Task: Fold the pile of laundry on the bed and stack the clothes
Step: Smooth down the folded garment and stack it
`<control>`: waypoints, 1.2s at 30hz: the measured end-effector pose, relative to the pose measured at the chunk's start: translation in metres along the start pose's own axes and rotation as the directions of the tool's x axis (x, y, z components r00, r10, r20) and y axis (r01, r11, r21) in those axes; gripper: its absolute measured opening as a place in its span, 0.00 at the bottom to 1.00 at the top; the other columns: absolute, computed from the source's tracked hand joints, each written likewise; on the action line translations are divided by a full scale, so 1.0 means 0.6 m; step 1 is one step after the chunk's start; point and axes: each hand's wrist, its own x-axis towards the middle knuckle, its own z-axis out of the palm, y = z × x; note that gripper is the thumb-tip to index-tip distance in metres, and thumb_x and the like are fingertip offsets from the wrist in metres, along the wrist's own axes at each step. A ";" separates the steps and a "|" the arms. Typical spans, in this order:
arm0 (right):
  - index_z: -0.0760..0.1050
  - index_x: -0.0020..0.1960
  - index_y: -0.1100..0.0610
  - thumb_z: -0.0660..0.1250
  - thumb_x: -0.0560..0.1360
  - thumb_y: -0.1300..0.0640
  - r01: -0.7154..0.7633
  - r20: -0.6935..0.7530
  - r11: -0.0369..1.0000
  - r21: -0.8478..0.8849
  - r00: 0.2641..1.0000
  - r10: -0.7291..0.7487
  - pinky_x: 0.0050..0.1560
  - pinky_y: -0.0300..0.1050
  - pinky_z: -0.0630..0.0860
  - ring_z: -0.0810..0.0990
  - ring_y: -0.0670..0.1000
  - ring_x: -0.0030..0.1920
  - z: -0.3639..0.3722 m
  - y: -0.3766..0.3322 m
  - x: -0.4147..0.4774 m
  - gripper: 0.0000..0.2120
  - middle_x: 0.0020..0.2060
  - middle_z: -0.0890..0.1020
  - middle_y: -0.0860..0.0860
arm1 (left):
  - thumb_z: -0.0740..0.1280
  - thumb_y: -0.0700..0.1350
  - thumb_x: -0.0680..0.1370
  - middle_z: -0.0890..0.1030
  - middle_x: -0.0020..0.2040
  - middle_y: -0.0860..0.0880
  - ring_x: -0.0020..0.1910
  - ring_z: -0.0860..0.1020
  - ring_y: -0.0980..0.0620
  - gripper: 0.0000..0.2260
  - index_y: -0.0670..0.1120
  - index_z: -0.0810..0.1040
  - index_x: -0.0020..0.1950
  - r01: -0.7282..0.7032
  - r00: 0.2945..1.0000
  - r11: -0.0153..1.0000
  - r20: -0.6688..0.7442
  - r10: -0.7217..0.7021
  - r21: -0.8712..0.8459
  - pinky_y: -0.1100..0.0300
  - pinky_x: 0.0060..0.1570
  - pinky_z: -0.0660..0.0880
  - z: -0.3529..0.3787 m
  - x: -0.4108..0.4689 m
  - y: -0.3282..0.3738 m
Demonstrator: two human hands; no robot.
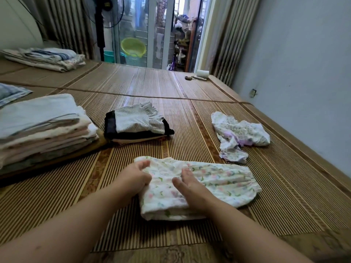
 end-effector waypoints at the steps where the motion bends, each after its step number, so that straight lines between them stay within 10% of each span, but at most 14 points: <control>1: 0.41 0.79 0.52 0.46 0.76 0.31 0.020 0.026 0.998 0.058 0.999 -0.021 0.77 0.51 0.46 0.43 0.47 0.78 0.007 -0.015 -0.003 0.40 0.78 0.44 0.48 | 0.60 0.29 0.74 0.73 0.66 0.40 0.49 0.80 0.45 0.30 0.48 0.67 0.74 -0.019 0.999 1.000 -0.038 0.019 0.013 0.54 0.40 0.81 -0.018 -0.003 0.005; 7: 0.53 0.78 0.46 0.48 0.68 0.23 0.029 0.153 0.881 0.472 0.982 -0.114 0.75 0.55 0.54 0.57 0.50 0.76 0.033 -0.078 -0.002 0.45 0.77 0.58 0.45 | 0.57 0.28 0.74 0.74 0.63 0.39 0.49 0.80 0.42 0.30 0.48 0.67 0.74 -0.115 0.992 0.987 -0.064 0.109 -0.110 0.56 0.34 0.78 -0.067 -0.053 0.054; 15: 0.72 0.68 0.61 0.58 0.72 0.30 -0.114 0.174 0.405 0.907 0.978 -0.114 0.62 0.58 0.72 0.75 0.64 0.60 -0.053 -0.071 -0.012 0.40 0.59 0.75 0.65 | 0.65 0.33 0.64 0.67 0.71 0.47 0.55 0.80 0.48 0.46 0.57 0.53 0.79 -0.211 0.899 0.954 0.341 0.275 -0.215 0.50 0.50 0.79 0.057 -0.063 0.069; 18: 0.75 0.62 0.62 0.65 0.78 0.57 -0.092 0.108 0.501 0.861 0.994 -0.003 0.47 0.53 0.81 0.82 0.60 0.47 -0.098 -0.027 -0.027 0.15 0.49 0.82 0.61 | 0.63 0.31 0.66 0.63 0.71 0.53 0.64 0.75 0.48 0.46 0.63 0.52 0.76 -0.280 0.825 0.929 0.434 0.362 -0.243 0.44 0.61 0.74 0.093 -0.055 0.061; 21: 0.71 0.67 0.57 0.63 0.73 0.71 -0.143 -0.010 0.612 0.778 0.971 0.240 0.47 0.53 0.81 0.83 0.60 0.50 -0.129 0.028 -0.023 0.24 0.56 0.80 0.61 | 0.65 0.32 0.75 0.65 0.73 0.53 0.64 0.74 0.55 0.37 0.64 0.56 0.74 -0.404 0.840 0.915 0.391 0.376 -0.014 0.55 0.55 0.79 0.100 -0.035 0.040; 25: 0.67 0.72 0.52 0.65 0.70 0.66 -0.280 -0.268 0.908 0.311 0.891 0.366 0.43 0.42 0.76 0.80 0.50 0.49 -0.142 0.075 -0.028 0.31 0.61 0.78 0.55 | 0.67 0.45 0.78 0.68 0.73 0.50 0.64 0.74 0.51 0.27 0.59 0.63 0.74 -0.414 0.909 0.813 0.237 0.344 0.408 0.46 0.60 0.77 0.085 -0.002 -0.002; 28: 0.68 0.72 0.52 0.64 0.74 0.62 -0.362 -0.359 0.930 0.055 0.862 0.357 0.54 0.44 0.73 0.77 0.52 0.56 -0.133 0.084 -0.032 0.27 0.62 0.79 0.53 | 0.64 0.56 0.78 0.54 0.79 0.50 0.77 0.55 0.48 0.30 0.58 0.57 0.77 -0.291 0.954 0.678 0.155 0.255 0.675 0.45 0.74 0.57 0.080 0.016 -0.029; 32: 0.75 0.59 0.57 0.62 0.77 0.51 -0.397 -0.263 0.911 0.111 0.872 0.413 0.51 0.45 0.74 0.77 0.52 0.50 -0.116 0.074 -0.030 0.14 0.55 0.79 0.58 | 0.55 0.69 0.76 0.42 0.80 0.46 0.78 0.41 0.43 0.35 0.65 0.40 0.77 -0.186 0.982 0.475 0.178 0.064 0.860 0.43 0.75 0.44 0.093 0.012 -0.055; 36: 0.75 0.48 0.55 0.73 0.70 0.45 -0.422 -0.180 0.887 0.189 0.873 0.454 0.34 0.42 0.69 0.76 0.48 0.40 -0.106 0.061 -0.040 0.16 0.41 0.78 0.49 | 0.63 0.66 0.74 0.60 0.74 0.46 0.72 0.59 0.45 0.38 0.65 0.44 0.77 -0.187 0.980 0.523 0.126 0.151 0.831 0.47 0.71 0.61 0.109 0.001 -0.052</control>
